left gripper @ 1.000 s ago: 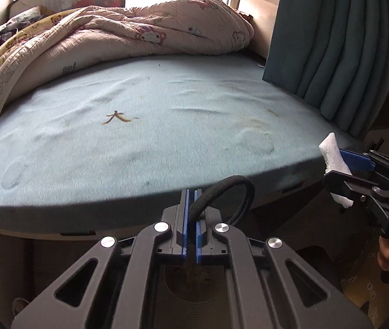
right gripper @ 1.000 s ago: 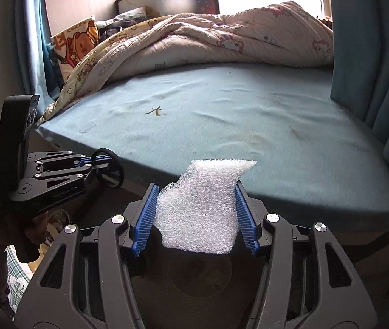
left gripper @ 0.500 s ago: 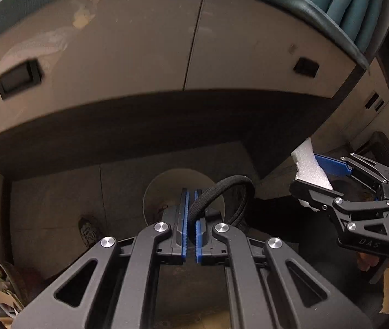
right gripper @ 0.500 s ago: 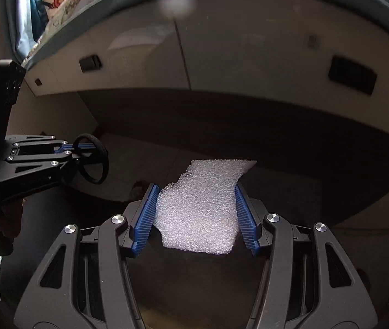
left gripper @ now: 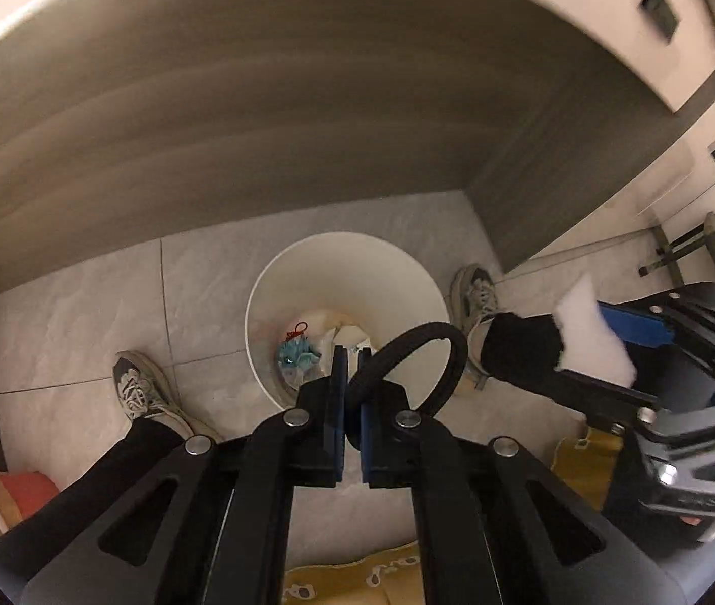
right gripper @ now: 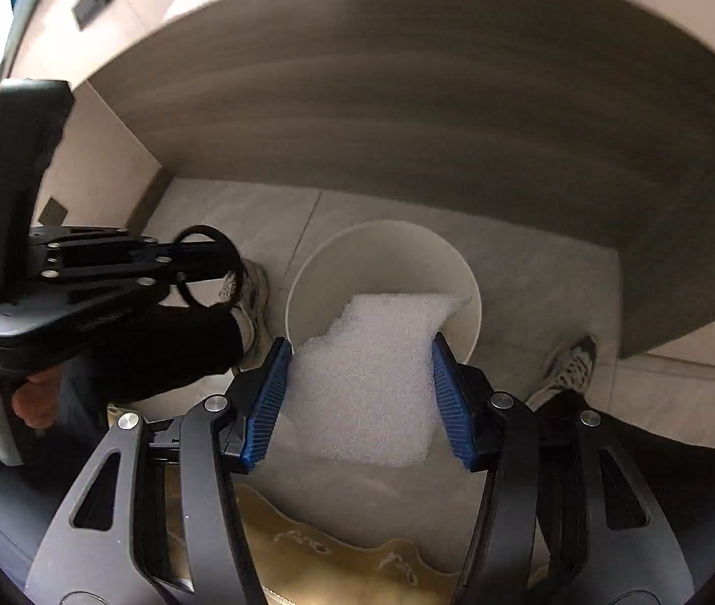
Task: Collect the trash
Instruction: 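Lower the hair tie and foam over the white bin and open both grippers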
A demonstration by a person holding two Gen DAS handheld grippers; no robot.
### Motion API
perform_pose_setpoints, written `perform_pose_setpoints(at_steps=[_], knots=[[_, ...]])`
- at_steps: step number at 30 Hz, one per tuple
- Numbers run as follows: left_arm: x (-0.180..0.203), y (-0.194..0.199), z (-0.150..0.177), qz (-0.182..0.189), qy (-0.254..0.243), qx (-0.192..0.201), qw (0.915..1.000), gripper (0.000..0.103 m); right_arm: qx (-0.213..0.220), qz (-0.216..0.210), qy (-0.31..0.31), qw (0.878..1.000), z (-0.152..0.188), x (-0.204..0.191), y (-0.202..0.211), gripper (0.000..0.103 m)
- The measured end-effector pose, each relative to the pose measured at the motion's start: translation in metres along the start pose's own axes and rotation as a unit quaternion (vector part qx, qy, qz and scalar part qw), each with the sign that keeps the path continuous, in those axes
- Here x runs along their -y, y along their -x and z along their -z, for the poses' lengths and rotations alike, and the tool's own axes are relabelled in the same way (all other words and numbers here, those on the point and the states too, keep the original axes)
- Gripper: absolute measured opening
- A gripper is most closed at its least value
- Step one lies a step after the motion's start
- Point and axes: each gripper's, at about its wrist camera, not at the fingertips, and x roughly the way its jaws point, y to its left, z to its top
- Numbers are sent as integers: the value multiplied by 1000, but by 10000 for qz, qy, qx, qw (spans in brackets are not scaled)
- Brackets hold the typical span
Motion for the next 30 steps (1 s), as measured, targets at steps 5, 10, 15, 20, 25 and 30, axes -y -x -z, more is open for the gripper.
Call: perform_pose_setpoints(at_steps=[5,10,15,20,25,30], knots=[[-1,-42,-12,137,55,-214,9997,3,-272,133,66,9995,-5,8,-28,51],[1,-60,-19,279,-138,-303,9991,3,-430,194,130,9988,-10,11,-47,51],[2,-68,-24,271,-140,-414,9987,40,-544,164,93,9983,-16,14,-58,51],[-12,-63,-27,335,106,-398,9986,86,-694,203,150,9973,-19,15,-70,51],[-33,-51,-26,95,354,-277,9989,89,-863,230,253,9957,-22,7,-86,51],[-60,-40,-25,-76,755,-195,9969,93,-976,165,483,9939,-20,-3,-101,52]])
